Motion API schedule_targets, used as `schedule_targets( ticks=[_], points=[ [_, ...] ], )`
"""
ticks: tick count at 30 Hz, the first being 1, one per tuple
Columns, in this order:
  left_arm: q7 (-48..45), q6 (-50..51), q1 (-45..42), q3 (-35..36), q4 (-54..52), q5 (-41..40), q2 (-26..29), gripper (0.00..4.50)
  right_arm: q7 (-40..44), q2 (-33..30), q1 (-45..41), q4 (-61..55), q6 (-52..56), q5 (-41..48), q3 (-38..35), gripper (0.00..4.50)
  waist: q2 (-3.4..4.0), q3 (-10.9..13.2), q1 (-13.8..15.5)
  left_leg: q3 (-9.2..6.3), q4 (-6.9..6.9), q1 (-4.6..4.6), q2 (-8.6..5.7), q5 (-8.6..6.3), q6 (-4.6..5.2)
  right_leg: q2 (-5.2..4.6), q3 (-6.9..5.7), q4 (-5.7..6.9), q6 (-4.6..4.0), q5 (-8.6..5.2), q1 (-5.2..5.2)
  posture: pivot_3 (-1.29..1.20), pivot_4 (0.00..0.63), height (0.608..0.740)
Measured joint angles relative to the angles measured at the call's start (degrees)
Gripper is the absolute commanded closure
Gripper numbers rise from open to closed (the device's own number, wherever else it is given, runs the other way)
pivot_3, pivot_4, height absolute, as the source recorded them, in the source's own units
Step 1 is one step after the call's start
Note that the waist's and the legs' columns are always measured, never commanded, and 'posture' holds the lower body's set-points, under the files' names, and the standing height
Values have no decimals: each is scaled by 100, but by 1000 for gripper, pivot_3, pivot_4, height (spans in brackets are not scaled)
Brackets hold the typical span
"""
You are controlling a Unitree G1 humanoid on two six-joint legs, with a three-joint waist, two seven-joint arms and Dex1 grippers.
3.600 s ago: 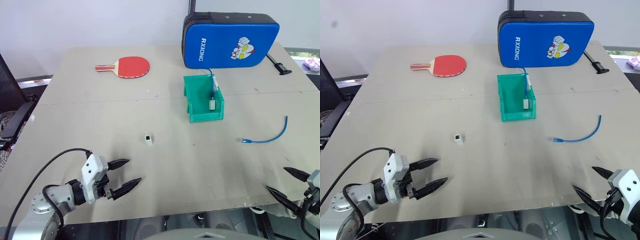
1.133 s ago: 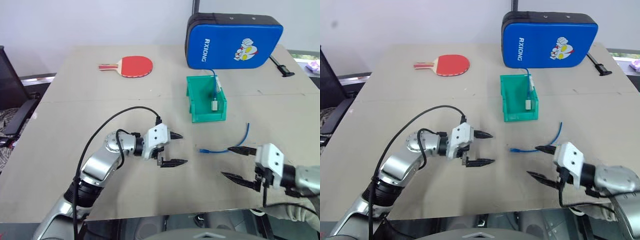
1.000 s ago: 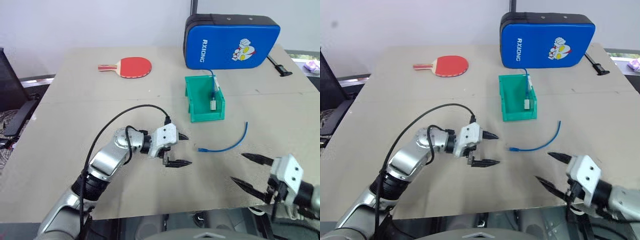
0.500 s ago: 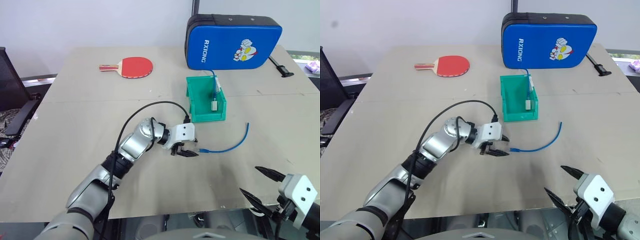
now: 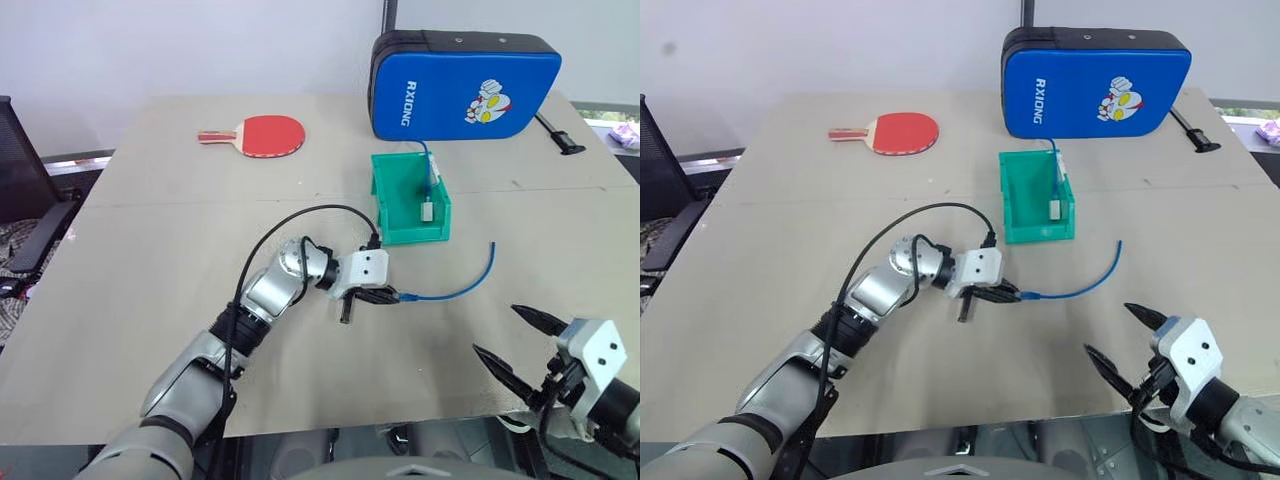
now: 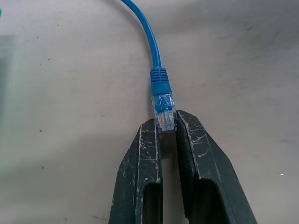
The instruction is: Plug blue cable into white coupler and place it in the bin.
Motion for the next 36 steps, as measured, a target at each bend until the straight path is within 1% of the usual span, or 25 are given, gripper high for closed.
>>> schedule_targets(
  ticks=[1, 3, 4, 6, 8, 9, 11, 12, 18, 22, 29, 36],
  points=[
    [-4, 4, 75, 134, -39, -163, -21, 4500, -167, 150, -136, 34, 167, 239, 32, 26, 0, 0, 3, -7, 0, -2, 1, 0, 0, 0, 0, 3, -1, 0, -3, 0, 150, 740],
    [-6, -75, 148, 563, -265, -543, -33, 4500, -688, 641, -456, 44, 719, 1225, 312, 26, 0, 1, 19, -32, 1, -6, 2, 0, 0, 0, -6, 7, -2, 1, -6, 0, 150, 740],
    [-1, -97, 147, 632, -305, -594, -32, 4500, -774, 709, -496, 47, 789, 1358, 366, 26, 1, 0, 26, -40, 1, -6, 2, 0, 0, 0, -10, 8, -2, 2, -5, 0, 150, 740],
    [71, -147, 154, 939, -467, -788, -74, 4500, -1318, 1039, -929, 129, 1125, 1989, 546, 26, 1, 0, 17, -37, 4, -4, 0, 0, 0, -3, -6, 7, -2, 2, -3, 0, 150, 740],
    [164, -374, 145, 1087, -620, -830, -124, 4500, -1946, 1328, -1432, 226, 1381, 2621, 736, 26, 3, -1, -1, -25, 4, -1, -5, 1, 0, -8, 7, 6, -1, 3, -2, 0, 150, 740],
    [239, -421, 137, 1157, -730, -838, -174, 4500, -2274, 1443, -1697, 283, 1483, 2921, 847, 266, 3, -1, 3, -26, 4, -2, -7, 1, 0, -9, 7, 4, 0, 5, -1, 0, 150, 740],
    [356, -429, 124, 1232, -878, -853, -215, 4500, -2640, 1549, -1999, 380, 1558, 3258, 962, 805, 3, -1, 10, -29, 4, -4, -9, 1, 0, -10, 5, 2, 9, 26, -1, 0, 150, 740],
    [414, -428, 105, 1245, -938, -862, -231, 4500, -2793, 1600, -2155, 424, 1574, 3386, 999, 1131, 3, -2, 16, -29, 4, -5, -11, 1, 0, -11, 4, 1, 8, 29, -2, 0, 150, 740],
    [671, -410, -109, 1245, -1297, -824, -254, 4500, -3509, 1654, -2985, 826, 1605, 3895, 1298, 1131, 4, -2, 6, -34, 2, -9, -12, 0, 0, -8, 0, 0, 6, 31, -4, 0, 150, 740],
    [762, -295, -243, 1241, -1368, -821, -258, 4500, -3700, 1663, -3339, 1048, 1572, 4054, 1379, 1131, 4, -2, -11, -34, 2, -6, -12, 0, 0, -5, 1, 1, 7, 30, -2, 0, 150, 740],
    [791, -226, -242, 1231, -1434, -825, -263, 4500, -3851, 1702, -3478, 1188, 1376, 4426, 1377, 1131, 4, -2, -39, -35, 1, -8, -10, 0, 0, -5, 0, 0, 6, 31, -3, 0, 150, 740],
    [793, -249, -156, 1231, -1479, -825, -256, 4500, -3895, 1484, -3483, 1190, 1302, 4836, 1374, 1131, 4, -2, -110, -34, 1, -6, -10, 0, 0, -5, 2, 1, 7, 31, -3, 0, 150, 740]
  ],
)
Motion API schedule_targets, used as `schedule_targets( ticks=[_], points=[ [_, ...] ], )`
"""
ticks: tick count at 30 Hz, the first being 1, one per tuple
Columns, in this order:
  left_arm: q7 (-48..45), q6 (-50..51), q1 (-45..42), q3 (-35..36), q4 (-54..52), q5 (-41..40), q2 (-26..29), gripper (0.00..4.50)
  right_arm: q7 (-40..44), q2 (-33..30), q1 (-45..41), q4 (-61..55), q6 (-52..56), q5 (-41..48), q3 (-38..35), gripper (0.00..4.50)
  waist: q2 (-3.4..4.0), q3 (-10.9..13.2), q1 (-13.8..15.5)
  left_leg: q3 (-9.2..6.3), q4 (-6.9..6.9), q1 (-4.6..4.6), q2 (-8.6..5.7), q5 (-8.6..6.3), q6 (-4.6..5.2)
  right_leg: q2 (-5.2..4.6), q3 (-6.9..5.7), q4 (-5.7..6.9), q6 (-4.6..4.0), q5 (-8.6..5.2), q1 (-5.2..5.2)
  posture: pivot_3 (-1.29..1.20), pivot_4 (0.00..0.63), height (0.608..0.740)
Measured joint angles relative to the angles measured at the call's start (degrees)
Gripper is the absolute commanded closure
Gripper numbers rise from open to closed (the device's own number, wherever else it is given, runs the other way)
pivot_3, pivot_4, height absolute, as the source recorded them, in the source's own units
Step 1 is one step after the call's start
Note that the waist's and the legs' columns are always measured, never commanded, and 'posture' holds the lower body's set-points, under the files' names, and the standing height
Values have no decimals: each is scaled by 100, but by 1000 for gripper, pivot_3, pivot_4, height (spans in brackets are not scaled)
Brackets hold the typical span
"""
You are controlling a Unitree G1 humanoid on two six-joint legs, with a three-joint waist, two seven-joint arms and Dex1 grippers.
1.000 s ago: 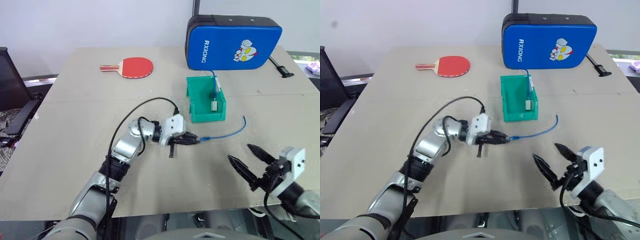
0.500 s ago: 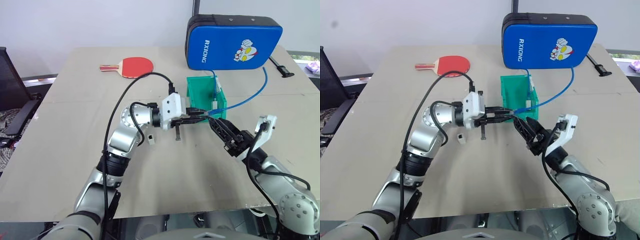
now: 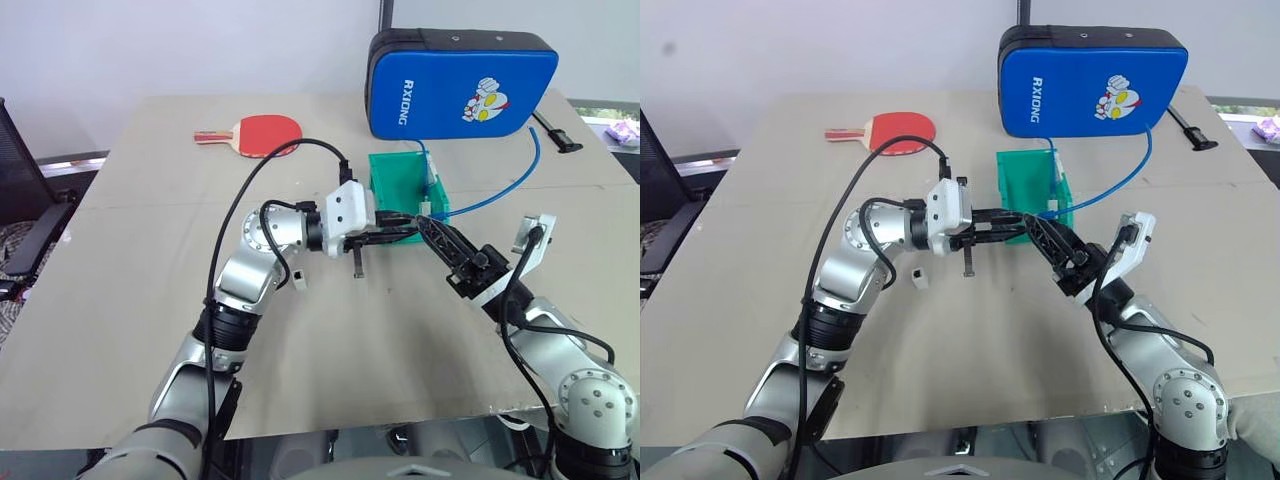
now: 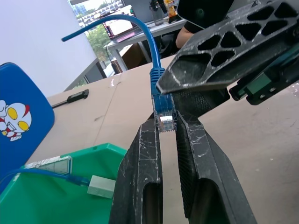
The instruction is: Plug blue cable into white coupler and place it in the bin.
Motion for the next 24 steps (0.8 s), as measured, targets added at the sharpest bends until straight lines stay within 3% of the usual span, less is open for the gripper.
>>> schedule_targets(
  ticks=[3, 10, 15, 20, 21, 23, 24],
  points=[
    [0, -18, 42, -2, 0, 1, 0, 4500, -32, -6, -67, 66, -95, 56, 0, 1131, 0, 0, -17, 0, 0, 0, 1, 0, 0, 1, 0, 1, 0, 0, 0, 0, 150, 740],
    [2, -107, 66, -5, 8, 17, 29, 4500, -102, -51, -120, 122, -196, 221, 63, 4440, 0, 0, -22, 2, -1, 0, 1, 0, 0, 1, 2, 0, 0, 0, -1, 0, 150, 740],
    [-1, -114, 136, -5, 14, 43, 56, 4500, -100, -165, -129, 133, -199, 227, 153, 4440, 0, 0, -21, 1, -1, -1, 1, 0, 0, 0, 1, 0, 1, -1, -1, 0, 150, 740],
    [-28, 332, 290, 90, -147, -265, 200, 2203, -111, -213, -127, 215, -197, 211, 264, 4500, 1, 0, -29, 1, -2, -1, 4, 0, 0, 1, 1, 0, 5, -3, -3, 0, 150, 740],
    [61, 518, 353, 206, -219, -353, 262, 1962, -108, -243, -128, 218, -197, 198, 272, 4500, 1, 0, -30, 0, -2, -1, 4, 0, 0, 1, 0, 0, 7, -4, -3, 0, 150, 740],
    [191, 873, 511, 459, -338, -516, 468, 869, -90, -315, -120, 238, -197, 162, 287, 4500, 1, 1, -53, 3, -6, 3, 7, 0, 0, 2, 2, 1, 11, -7, -4, 0, 150, 740],
    [266, 1183, 653, 689, -378, -680, 663, 613, -53, -351, -114, 274, -197, 113, 291, 4500, 1, 1, -55, 1, -7, 2, 10, 0, 0, 6, 1, 1, 13, -8, -5, 0, 150, 740]
  ],
)
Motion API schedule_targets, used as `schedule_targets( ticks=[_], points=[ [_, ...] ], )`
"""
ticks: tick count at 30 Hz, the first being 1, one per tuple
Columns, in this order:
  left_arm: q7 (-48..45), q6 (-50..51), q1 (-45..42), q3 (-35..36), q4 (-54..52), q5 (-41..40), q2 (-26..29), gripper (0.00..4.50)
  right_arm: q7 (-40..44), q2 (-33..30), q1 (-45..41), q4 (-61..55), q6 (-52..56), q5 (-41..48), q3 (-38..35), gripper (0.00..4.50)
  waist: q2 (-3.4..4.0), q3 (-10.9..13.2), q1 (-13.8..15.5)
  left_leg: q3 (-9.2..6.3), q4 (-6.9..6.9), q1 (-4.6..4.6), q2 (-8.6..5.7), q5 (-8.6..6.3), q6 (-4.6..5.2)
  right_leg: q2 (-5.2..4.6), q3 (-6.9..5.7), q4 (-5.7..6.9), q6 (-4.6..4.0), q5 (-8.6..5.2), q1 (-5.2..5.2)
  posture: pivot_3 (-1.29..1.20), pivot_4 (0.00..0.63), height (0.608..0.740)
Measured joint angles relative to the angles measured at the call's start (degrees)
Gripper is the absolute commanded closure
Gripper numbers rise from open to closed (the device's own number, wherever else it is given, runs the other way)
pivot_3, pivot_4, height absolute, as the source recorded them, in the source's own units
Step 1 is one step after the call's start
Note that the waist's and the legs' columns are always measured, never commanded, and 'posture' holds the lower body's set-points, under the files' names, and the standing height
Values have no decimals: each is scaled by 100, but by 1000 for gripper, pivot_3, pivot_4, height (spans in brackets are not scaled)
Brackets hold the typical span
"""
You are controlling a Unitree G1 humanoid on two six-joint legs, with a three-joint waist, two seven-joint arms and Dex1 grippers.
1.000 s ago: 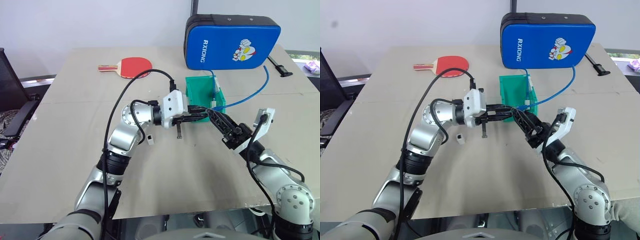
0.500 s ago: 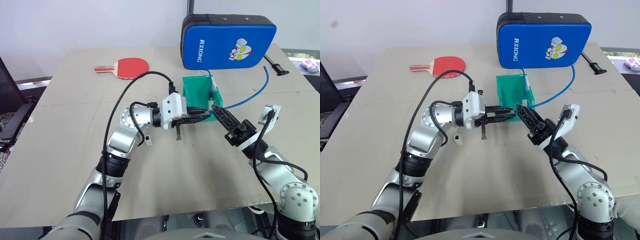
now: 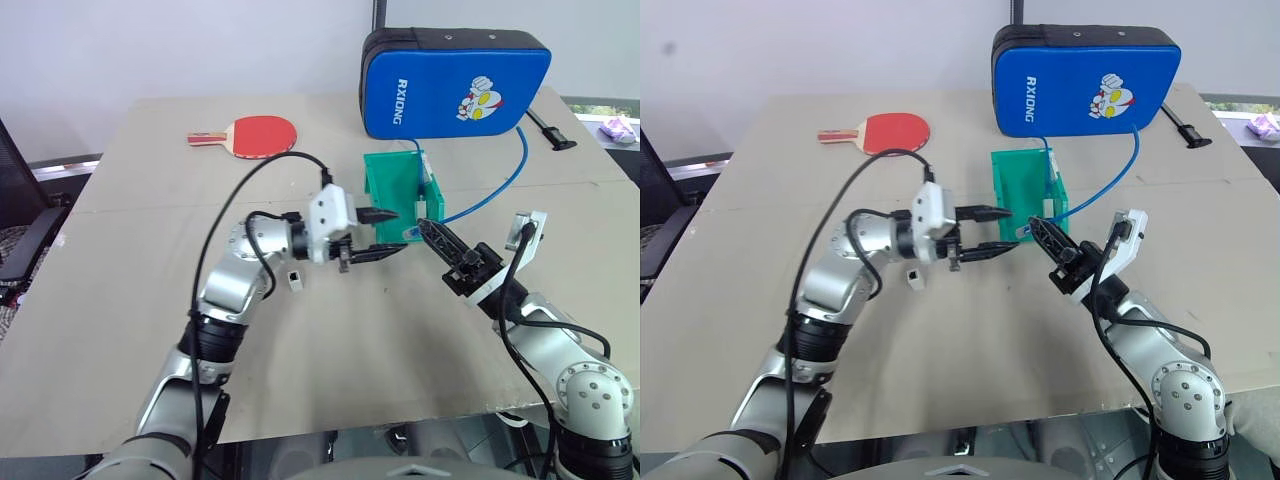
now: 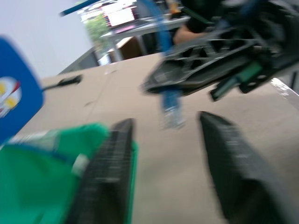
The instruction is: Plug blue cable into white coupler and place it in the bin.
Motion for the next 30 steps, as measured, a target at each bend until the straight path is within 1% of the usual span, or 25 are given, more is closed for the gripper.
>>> schedule_targets(
  ticks=[2, 4, 6, 7, 9, 13, 16, 20, 24, 26, 27, 30],
  points=[
    [79, 479, 283, 390, -99, -274, 307, 613, 74, -79, 24, 45, 1, -98, 14, 4500, 1, 1, -1, -3, -3, -1, 4, 0, 0, 3, -3, 1, 1, -1, -3, 0, 150, 740],
    [70, 810, 655, 855, -111, -475, 752, 613, 182, -100, 38, 141, 0, -203, 41, 4500, 1, 1, 0, -2, -7, 0, 7, 0, 0, 5, -5, 2, 2, -2, -8, 0, 150, 740],
    [26, 849, 924, 1067, -113, -523, 1000, 613, 230, -98, 43, 214, 0, -273, 69, 4500, 2, 1, 3, 0, -8, 0, 8, 0, 0, 5, -4, 1, 1, -2, -9, 0, 150, 740],
    [-46, 852, 1264, 1256, -118, -556, 1217, 613, 299, -100, 45, 287, 0, -337, 76, 4500, 4, 2, 4, 4, -10, -1, 9, 0, 0, 2, -1, 1, 0, -2, -9, 0, 150, 740],
    [-122, 804, 1640, 1370, -122, -555, 1356, 613, 373, -94, 25, 368, -2, -397, 83, 4500, 4, 2, 25, 5, -10, -3, 8, 0, 0, -3, -2, -2, -1, -2, -10, 0, 150, 740],
    [-194, 651, 2250, 1448, -141, -553, 1388, 613, 551, -54, -45, 484, -1, -474, 148, 4500, 3, 2, 65, 14, -8, -6, -1, 0, 0, -23, -3, -6, -10, -8, -10, 0, 150, 740],
    [-262, 547, 2441, 1439, -191, -543, 1388, 613, 593, -54, -47, 504, 1, -518, 163, 4500, 3, 2, 54, 21, -7, -4, -2, 0, 0, -27, 0, -6, -22, -13, -10, 0, 150, 740],
    [-293, 115, 2496, 1243, -112, -230, 1388, 613, 627, -57, -48, 506, 14, -537, 163, 4500, 3, 2, 48, 18, -9, -2, 0, 0, 0, -22, -2, -3, -25, -11, -10, 0, 150, 740],
    [-312, -443, 2312, 934, 389, 142, 1310, 613, 628, -77, -50, 505, 42, -577, 162, 4500, 3, 2, 44, 19, -9, -1, 1, 0, 0, -19, -3, -2, -27, -10, -10, 0, 150, 740],
    [-324, -619, 2239, 850, 557, 235, 1288, 1110, 627, -85, -50, 504, 55, -589, 163, 4500, 3, 2, 41, 21, -9, -1, 1, 0, 0, -20, -1, -2, -12, 2, -10, 0, 150, 740],
    [-376, -780, 2150, 793, 742, 306, 1262, 1289, 625, -92, -45, 501, 61, -608, 163, 4500, 3, 2, 40, 22, -8, -1, 1, 0, 0, -20, -1, -2, -10, 4, -10, 0, 150, 740],
    [-449, -1074, 1915, 635, 1161, 449, 1138, 2612, 623, -112, -40, 479, 90, -655, 175, 4500, 3, 2, 44, 22, -8, -2, 0, 0, 0, -21, -1, -3, -9, 4, -10, 0, 150, 740]
  ],
)
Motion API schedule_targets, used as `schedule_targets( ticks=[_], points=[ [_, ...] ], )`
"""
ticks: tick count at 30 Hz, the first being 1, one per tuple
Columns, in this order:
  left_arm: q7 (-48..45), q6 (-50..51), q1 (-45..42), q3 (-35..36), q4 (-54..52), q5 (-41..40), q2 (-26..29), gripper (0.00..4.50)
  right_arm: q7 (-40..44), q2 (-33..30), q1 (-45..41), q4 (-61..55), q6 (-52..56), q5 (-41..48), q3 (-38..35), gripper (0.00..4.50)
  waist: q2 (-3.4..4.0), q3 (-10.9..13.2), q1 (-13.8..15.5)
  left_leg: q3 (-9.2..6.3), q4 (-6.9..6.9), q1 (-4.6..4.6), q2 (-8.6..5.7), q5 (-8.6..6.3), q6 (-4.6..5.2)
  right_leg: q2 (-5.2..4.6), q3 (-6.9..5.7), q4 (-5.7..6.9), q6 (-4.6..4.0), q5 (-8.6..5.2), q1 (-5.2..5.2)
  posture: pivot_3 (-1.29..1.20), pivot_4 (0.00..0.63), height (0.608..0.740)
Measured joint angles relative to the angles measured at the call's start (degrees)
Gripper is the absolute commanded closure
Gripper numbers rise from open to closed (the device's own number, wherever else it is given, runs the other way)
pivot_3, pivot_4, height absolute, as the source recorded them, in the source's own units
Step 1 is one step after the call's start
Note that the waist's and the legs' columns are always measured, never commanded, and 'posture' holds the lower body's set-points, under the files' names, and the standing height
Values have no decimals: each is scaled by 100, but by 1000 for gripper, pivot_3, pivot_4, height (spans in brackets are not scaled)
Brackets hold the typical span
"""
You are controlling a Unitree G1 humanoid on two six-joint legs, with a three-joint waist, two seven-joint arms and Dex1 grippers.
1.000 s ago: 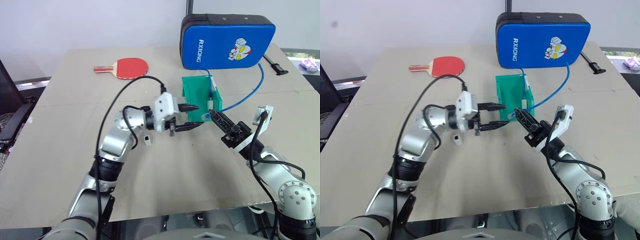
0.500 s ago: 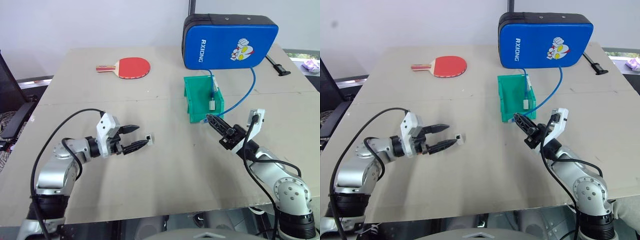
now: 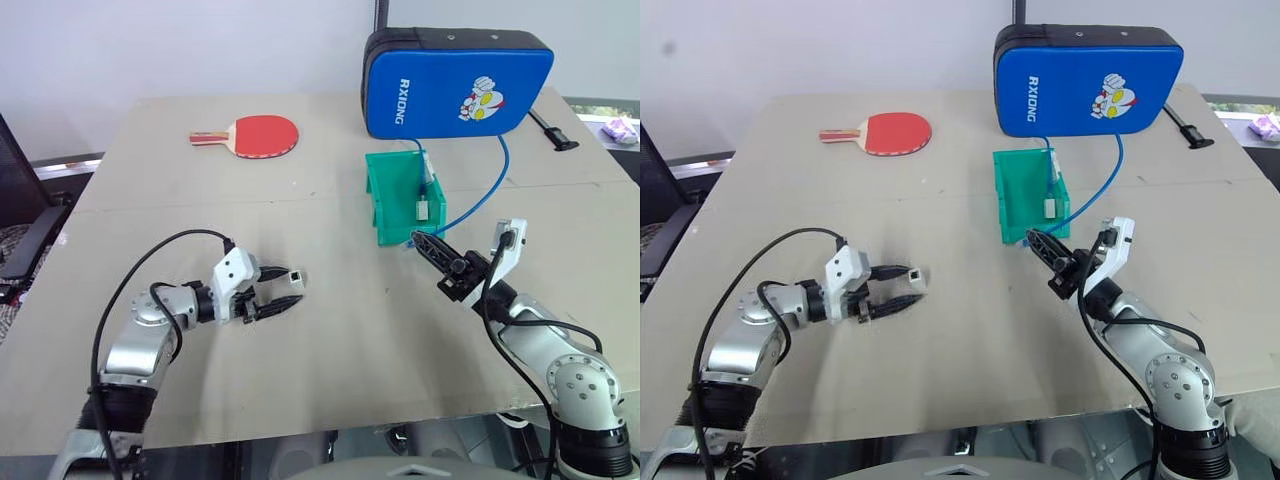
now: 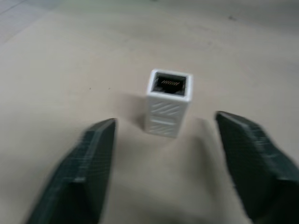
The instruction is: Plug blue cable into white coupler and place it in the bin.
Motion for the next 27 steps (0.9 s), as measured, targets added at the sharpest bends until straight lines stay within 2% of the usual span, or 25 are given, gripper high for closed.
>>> schedule_targets(
  ticks=[2, 3, 8, 13, 18, 23, 27],
  points=[
    [-66, -116, -128, -83, 128, 25, -98, 3724, 1, -17, 0, -14, 19, -50, 5, 4500, -1, 0, -3, 1, 0, -1, 0, 0, 0, -1, 1, -1, -4, 3, 0, 0, 150, 740],
    [-77, -125, -172, -104, 154, 27, -125, 4028, 1, -35, 0, -14, 22, -73, 7, 4500, -1, 0, -3, 2, 0, -1, 0, 0, 0, -1, 2, -1, -5, 4, 0, 0, 150, 740],
    [-258, -122, -333, -286, 221, 21, -211, 4008, 95, -282, -100, -44, 158, -420, 195, 4500, 0, 0, -25, 3, 0, 0, 0, 0, 0, 0, 4, 0, -4, 4, -1, 0, 150, 740],
    [-421, 172, -648, -565, -129, 15, -251, 4008, 448, -581, -826, -30, 422, -1071, 748, 4500, 0, 0, -18, -2, 2, 0, 0, 0, 1, 5, 0, 2, 2, 1, -1, 0, 150, 740],
    [-164, 402, -1255, -1109, -339, 359, -646, 4008, 568, -479, -1616, 224, 735, -1411, 1077, 4500, -3, -2, -3, -4, 4, -4, -6, 0, 1, 4, 1, 0, -5, 6, 1, 0, 150, 740],
    [106, 272, -1429, -1488, -82, 795, -1018, 4008, 547, -354, -1890, 664, 1222, -1722, 1254, 4500, -3, -2, -16, -5, 1, -7, -4, -5, 10, 3, -2, -1, -5, 6, -2, 0, 150, 740],
    [198, 207, -1429, -1526, 57, 833, -1101, 4008, 531, -275, -1890, 746, 1416, -1895, 1256, 4500, -3, -2, -13, -10, 1, -9, -4, -6, 10, 3, -6, -1, -5, 6, -4, 0, 150, 740]
  ],
)
